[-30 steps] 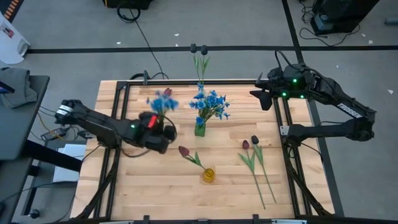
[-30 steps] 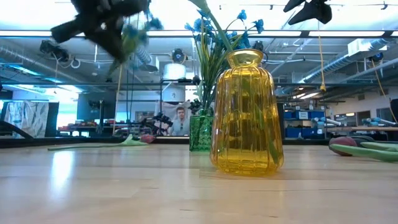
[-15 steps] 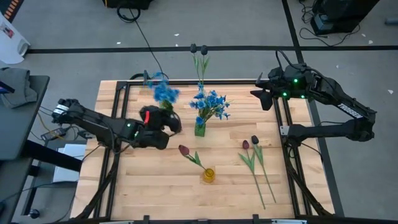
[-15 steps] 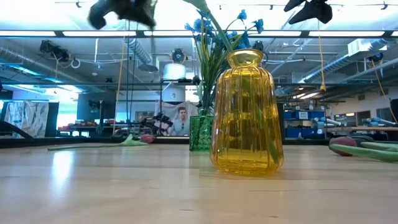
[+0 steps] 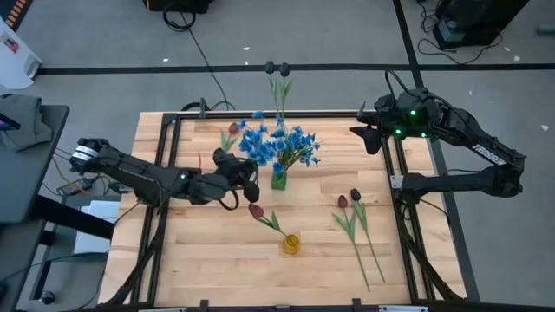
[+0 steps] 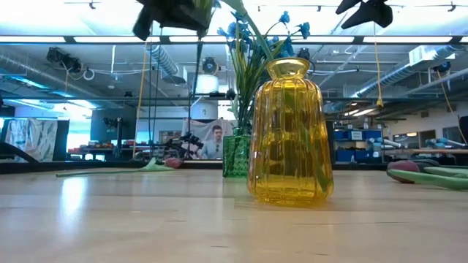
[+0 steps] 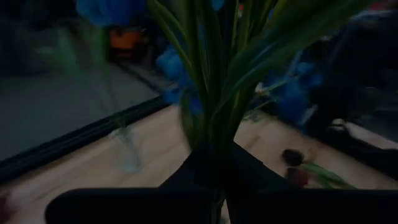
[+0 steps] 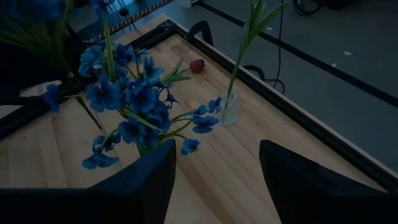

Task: Sort flowers into vase by color
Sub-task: Put the blue flowers into the green vase

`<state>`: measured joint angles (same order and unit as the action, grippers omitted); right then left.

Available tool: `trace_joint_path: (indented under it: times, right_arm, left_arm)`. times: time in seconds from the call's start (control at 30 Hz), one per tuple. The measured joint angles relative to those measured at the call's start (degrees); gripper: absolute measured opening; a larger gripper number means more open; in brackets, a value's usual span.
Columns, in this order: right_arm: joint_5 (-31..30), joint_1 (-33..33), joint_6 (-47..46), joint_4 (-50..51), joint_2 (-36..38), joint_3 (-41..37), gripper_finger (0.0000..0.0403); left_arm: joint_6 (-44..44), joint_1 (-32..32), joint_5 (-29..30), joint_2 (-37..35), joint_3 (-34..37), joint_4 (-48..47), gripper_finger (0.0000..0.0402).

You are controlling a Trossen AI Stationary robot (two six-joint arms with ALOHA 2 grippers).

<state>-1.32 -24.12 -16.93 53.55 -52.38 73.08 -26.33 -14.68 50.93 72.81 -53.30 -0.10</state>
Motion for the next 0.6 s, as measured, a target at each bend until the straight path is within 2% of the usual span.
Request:
trace_joint_path:
  times: [0.2, 0.43, 0.6]
  right_arm:
    - [-0.01, 0.0, 0.01, 0.25, -0.02, -0.02, 0.024]
    - [-0.02, 0.0, -0.95, 0.36, -0.02, 0.0, 0.024]
    - [-0.07, 0.0, -1.07, 0.4, -0.02, 0.0, 0.024]
  left_arm:
    - [12.19, 5.82, -13.11, -1.68, 3.21, 12.7, 0.0022]
    - [14.16, 12.64, -30.37, -1.61, 5.51, 16.42, 0.0022]
    - [15.62, 15.59, -32.21, -1.5, 10.54, 26.2, 0.0021]
